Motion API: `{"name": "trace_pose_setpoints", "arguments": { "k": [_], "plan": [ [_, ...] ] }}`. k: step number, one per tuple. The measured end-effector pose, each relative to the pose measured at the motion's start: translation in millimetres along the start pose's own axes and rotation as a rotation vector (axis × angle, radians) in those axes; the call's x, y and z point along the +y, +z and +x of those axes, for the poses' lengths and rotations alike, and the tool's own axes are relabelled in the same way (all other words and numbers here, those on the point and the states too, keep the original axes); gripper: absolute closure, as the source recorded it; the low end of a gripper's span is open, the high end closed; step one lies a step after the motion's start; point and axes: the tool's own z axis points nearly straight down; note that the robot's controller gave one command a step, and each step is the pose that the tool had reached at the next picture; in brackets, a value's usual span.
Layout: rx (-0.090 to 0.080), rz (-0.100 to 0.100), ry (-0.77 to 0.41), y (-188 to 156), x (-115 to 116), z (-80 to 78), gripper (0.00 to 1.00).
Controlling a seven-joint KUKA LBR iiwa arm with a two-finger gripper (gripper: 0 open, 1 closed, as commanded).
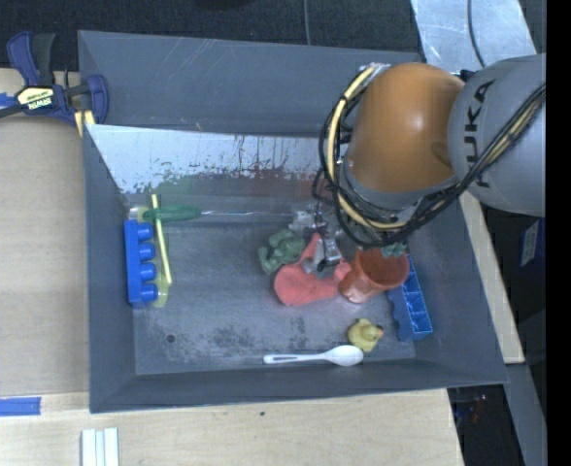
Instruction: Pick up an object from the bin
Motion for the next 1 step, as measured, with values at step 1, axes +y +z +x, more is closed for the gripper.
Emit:
{"name": "trace_pose_setpoints", "arguments": {
  "k": [1],
  "plan": [
    [0.002, -0.001, 0.024, -75.9, 9.1, 3.8, 1.0]
  ]
}}
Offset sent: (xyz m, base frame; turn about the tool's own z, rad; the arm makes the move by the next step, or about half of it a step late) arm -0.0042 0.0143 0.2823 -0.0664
